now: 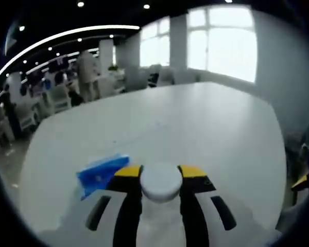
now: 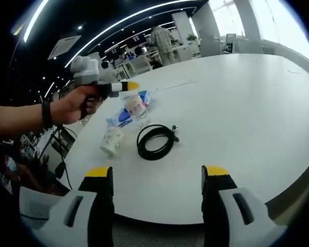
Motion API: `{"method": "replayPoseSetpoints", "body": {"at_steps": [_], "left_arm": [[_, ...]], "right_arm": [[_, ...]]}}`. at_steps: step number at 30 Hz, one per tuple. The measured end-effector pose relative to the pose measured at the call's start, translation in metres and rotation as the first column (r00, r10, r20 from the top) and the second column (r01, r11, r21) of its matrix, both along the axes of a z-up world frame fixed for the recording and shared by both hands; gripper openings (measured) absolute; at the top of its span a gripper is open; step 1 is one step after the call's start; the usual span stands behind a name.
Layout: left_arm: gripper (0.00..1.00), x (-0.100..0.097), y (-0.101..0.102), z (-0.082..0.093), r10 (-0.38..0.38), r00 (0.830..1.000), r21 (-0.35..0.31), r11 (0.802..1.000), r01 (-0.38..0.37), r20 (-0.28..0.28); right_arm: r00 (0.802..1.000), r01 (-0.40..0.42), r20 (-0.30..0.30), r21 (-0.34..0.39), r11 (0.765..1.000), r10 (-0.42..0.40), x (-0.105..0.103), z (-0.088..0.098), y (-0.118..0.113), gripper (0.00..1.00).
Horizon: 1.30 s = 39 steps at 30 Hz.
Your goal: Arrange the tabletop items into an orderly group along one side of the table until the central work area is clear of visible clutter.
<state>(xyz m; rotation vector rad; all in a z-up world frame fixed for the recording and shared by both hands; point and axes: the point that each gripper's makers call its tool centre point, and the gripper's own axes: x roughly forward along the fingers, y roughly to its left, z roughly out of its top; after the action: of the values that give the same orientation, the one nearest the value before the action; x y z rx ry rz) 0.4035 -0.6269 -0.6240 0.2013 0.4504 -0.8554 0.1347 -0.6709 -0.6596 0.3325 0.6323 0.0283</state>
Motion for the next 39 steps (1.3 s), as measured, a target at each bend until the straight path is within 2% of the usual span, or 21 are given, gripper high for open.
{"method": "replayPoseSetpoints", "body": {"at_steps": [9,15,21,25,27,31,36,37,38,39], "left_arm": [[0.24,0.005,0.003,0.004,0.013,1.000,0.015,1.000,-0.013,-0.010],[0.24,0.010,0.009,0.027,0.020,1.000,0.001,1.000,-0.020,0.013],[0.24,0.030,0.028,0.059,0.071,0.996,-0.021,0.997,-0.070,0.059],[0.24,0.049,0.052,0.076,0.115,0.989,-0.018,0.993,-0.113,0.093],[0.24,0.058,0.069,0.084,0.159,0.982,-0.041,0.987,-0.155,0.100],[0.24,0.070,0.100,0.085,0.204,0.974,-0.032,0.979,-0.202,0.095],[0.24,0.086,0.152,0.087,0.284,0.952,-0.004,0.958,-0.285,0.115],[0.24,0.087,0.157,0.087,0.292,0.950,-0.004,0.956,-0.293,0.114],[0.24,0.093,0.176,0.085,0.336,0.936,-0.006,0.942,-0.337,0.103],[0.24,0.096,0.185,0.085,0.352,0.930,-0.008,0.935,-0.353,0.101]], "right_arm": [[1.000,0.002,-0.003,0.003,1.000,-0.002,0.000,0.000,0.000,0.69],[1.000,0.006,0.001,0.002,1.000,-0.006,0.001,0.001,-0.001,0.69],[1.000,0.002,0.001,0.005,1.000,-0.002,0.000,0.000,0.001,0.69],[1.000,0.000,0.002,0.007,1.000,0.000,0.000,0.000,0.002,0.69],[1.000,-0.003,0.002,0.007,1.000,0.003,0.000,0.000,0.002,0.69],[1.000,-0.010,0.000,0.007,1.000,0.010,0.000,0.000,0.005,0.69],[1.000,-0.009,0.000,0.014,1.000,0.009,0.001,-0.001,0.005,0.69],[1.000,-0.008,0.000,0.015,1.000,0.008,0.001,-0.001,0.005,0.69],[1.000,-0.006,0.000,0.016,1.000,0.006,0.001,-0.001,0.004,0.69],[1.000,-0.005,0.000,0.016,1.000,0.005,0.000,-0.001,0.004,0.69]]}}
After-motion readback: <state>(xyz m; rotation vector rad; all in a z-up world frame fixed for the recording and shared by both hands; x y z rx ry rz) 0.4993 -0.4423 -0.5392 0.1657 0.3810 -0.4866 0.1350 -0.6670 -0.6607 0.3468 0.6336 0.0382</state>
